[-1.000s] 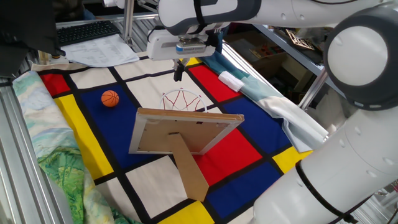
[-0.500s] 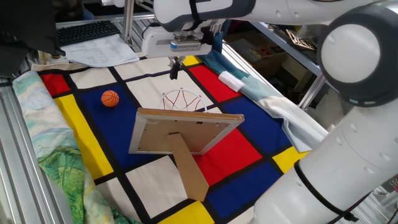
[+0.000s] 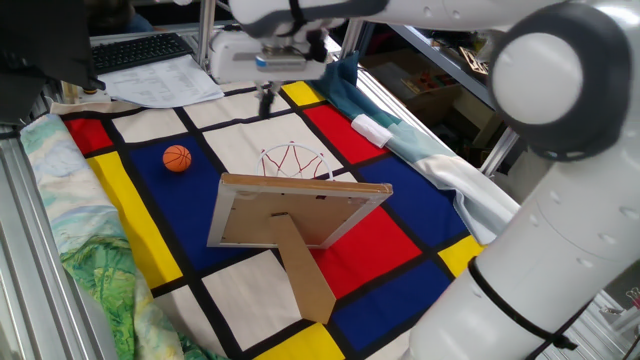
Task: Grab a basketball, release it and shoot it into the basket
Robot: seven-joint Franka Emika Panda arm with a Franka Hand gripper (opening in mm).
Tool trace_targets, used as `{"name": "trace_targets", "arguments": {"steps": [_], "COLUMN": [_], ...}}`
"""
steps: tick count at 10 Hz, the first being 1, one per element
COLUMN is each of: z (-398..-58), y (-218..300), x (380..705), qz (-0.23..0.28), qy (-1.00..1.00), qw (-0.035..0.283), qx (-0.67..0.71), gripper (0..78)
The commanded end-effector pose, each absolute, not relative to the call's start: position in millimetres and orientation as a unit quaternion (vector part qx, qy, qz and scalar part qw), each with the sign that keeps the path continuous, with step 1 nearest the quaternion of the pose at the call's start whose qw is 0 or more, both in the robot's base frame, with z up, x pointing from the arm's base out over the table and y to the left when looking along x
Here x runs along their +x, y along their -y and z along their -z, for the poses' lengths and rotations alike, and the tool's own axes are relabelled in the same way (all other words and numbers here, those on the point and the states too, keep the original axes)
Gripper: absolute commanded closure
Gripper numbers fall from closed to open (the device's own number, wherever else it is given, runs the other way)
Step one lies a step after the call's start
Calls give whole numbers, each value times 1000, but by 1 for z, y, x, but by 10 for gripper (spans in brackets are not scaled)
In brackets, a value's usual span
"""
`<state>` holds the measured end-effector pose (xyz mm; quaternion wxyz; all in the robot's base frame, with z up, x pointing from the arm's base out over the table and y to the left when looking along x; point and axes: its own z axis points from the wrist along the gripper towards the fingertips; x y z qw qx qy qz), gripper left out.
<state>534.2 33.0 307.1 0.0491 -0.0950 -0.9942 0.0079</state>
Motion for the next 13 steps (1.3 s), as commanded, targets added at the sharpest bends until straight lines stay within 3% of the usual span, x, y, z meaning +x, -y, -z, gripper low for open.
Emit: {"name": "trace_targets", "arguments": {"steps": [1,6,10,13], "z": [-326,-331,-331,-331], "y": [-66,-77,-77,-77], "x": [579,616,616,616], "qz": [-5,-5,2,15], "qy": [993,992,993,991], "qw": [55,55,34,39], "qx": [-101,-111,-116,-131], "gripper": [776,776,776,776]}}
